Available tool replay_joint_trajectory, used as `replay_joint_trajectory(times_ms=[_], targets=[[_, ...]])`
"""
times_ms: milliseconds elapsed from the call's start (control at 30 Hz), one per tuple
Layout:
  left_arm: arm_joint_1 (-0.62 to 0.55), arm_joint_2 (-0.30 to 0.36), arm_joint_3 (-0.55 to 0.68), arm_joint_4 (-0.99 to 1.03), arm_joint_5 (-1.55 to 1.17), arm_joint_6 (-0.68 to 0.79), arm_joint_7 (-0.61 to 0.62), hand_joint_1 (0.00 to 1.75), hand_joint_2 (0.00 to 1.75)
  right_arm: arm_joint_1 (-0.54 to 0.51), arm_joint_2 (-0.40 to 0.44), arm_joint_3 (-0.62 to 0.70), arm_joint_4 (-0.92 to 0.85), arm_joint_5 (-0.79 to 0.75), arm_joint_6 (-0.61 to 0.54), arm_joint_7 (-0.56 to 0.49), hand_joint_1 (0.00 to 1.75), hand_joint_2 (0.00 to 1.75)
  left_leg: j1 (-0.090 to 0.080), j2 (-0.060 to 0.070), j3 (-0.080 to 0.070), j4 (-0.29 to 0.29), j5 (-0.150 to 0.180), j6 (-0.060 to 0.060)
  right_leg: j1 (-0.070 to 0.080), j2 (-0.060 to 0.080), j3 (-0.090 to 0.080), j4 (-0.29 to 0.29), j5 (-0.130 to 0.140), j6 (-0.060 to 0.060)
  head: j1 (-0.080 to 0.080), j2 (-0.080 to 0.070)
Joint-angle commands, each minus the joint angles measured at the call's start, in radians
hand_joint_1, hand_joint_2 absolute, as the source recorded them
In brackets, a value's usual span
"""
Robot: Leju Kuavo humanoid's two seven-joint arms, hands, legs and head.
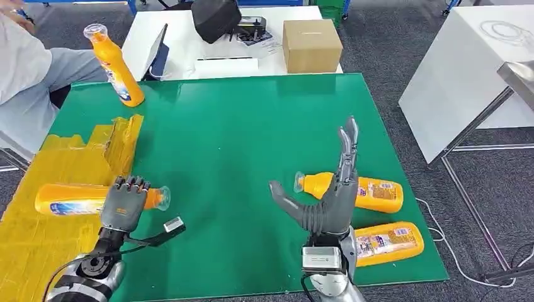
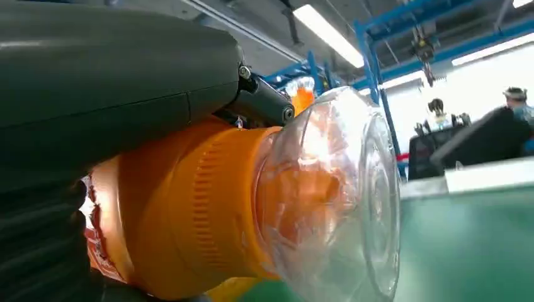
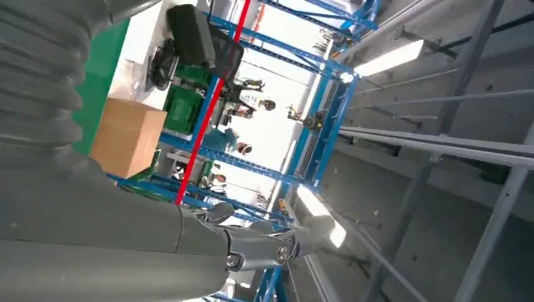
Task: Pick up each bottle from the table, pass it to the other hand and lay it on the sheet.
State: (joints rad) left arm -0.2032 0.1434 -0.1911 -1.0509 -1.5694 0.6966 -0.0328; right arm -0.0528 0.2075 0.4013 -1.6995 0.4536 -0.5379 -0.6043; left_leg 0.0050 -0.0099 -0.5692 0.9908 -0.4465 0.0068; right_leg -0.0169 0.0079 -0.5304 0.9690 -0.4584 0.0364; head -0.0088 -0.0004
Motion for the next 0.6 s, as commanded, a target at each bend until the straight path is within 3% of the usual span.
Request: replay_joint_trajectory(times_ms=[33, 167, 233, 467, 500, 533, 600], targets=[[-0.067, 0.033, -0.020, 0.182, -0.001, 0.000, -0.018, 1.75, 1.75, -0.028, -0.028, -0.031, 0.053, -0.008, 0.004, -0.005, 0.00, 1.75, 0.002, 0.000, 0.003, -0.001, 0.000, 0.000, 0.002, -0.002, 0.004, -0.002, 0.000, -0.002, 0.000, 0.000], [-0.067, 0.032, 0.008, 0.199, 0.011, -0.006, -0.034, 1.75, 1.75, -0.026, -0.029, -0.037, 0.056, -0.011, 0.006, -0.008, 0.00, 1.75, 0.002, 0.000, 0.005, 0.000, -0.001, -0.001, 0.003, -0.002, 0.007, -0.003, -0.001, -0.002, 0.000, 0.000], [-0.040, 0.049, 0.088, 0.197, 0.169, -0.047, -0.158, 1.75, 1.75, -0.022, -0.035, -0.061, 0.069, -0.032, 0.025, -0.018, 0.00, 1.75, 0.001, 0.001, 0.004, -0.001, 0.000, 0.000, 0.002, -0.001, 0.004, -0.002, 0.000, -0.002, 0.000, 0.000], [0.013, 0.048, 0.182, 0.134, 0.306, -0.120, -0.249, 1.71, 1.75, -0.018, -0.028, -0.091, 0.083, -0.037, 0.046, -0.028, 0.00, 1.75, 0.002, 0.004, 0.005, -0.001, -0.001, 0.000, 0.002, 0.003, 0.006, -0.002, 0.000, -0.002, 0.000, 0.000], [0.012, 0.043, 0.186, 0.136, 0.310, -0.125, -0.253, 0.30, 1.75, -0.017, -0.027, -0.092, 0.083, -0.036, 0.046, -0.029, 0.00, 1.75, 0.001, 0.003, 0.004, -0.002, -0.001, 0.000, 0.001, 0.002, 0.004, -0.002, 0.000, -0.001, 0.000, 0.000], [0.014, 0.031, 0.199, 0.133, 0.329, -0.136, -0.279, 0.00, 1.75, -0.016, -0.025, -0.096, 0.082, -0.034, 0.052, -0.030, 0.00, 1.75, 0.001, 0.002, 0.003, -0.001, 0.000, 0.000, 0.001, 0.001, 0.004, -0.001, 0.000, -0.001, 0.000, 0.000], [0.022, 0.021, 0.209, 0.122, 0.354, -0.165, -0.297, 0.00, 1.75, -0.014, -0.022, -0.101, 0.081, -0.032, 0.057, -0.030, 0.00, 1.75, 0.001, 0.001, 0.004, -0.001, 0.000, 0.000, 0.002, 0.000, 0.005, -0.002, 0.000, -0.001, 0.000, 0.000]])
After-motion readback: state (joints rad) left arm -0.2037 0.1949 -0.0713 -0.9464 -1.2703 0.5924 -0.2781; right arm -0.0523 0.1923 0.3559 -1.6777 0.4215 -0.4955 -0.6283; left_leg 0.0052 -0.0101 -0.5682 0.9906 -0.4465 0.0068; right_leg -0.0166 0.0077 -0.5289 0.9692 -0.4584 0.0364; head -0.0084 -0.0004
